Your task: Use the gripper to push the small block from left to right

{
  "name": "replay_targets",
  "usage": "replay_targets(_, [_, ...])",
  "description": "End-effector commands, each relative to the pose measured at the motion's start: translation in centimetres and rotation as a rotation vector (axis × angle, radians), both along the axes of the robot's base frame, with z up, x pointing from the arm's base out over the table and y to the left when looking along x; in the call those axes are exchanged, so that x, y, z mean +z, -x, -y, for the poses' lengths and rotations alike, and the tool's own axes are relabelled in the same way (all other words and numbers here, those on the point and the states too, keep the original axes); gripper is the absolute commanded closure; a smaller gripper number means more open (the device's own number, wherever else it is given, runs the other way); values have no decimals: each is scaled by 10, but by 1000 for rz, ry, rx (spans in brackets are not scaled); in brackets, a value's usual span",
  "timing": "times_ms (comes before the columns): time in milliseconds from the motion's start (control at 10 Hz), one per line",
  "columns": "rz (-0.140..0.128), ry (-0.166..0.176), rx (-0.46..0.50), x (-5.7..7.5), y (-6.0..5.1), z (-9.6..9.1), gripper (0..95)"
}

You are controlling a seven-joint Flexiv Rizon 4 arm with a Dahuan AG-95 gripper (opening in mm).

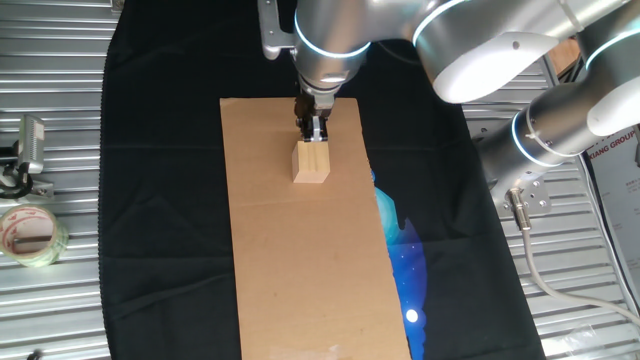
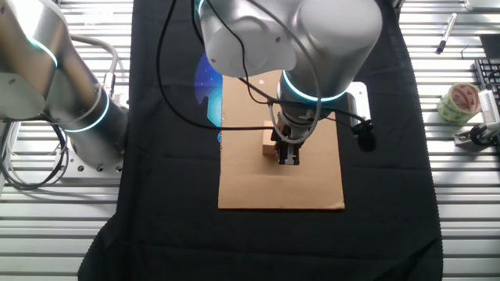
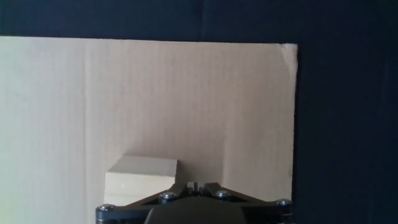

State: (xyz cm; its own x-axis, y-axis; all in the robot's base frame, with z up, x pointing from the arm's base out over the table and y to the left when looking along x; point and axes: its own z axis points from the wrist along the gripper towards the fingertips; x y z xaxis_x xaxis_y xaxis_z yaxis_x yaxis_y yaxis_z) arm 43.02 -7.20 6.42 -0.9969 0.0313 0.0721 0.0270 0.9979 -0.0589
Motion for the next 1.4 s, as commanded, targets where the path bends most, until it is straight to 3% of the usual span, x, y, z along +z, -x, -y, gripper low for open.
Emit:
replay_targets(100, [17,2,-8,1,2,1,950])
replay_targets(400, [30,-8,-13,1,2,1,950])
replay_targets(900, [47,-66,-23,1,2,1,950])
replay_targets(1400, [51,-70,-27,1,2,1,950])
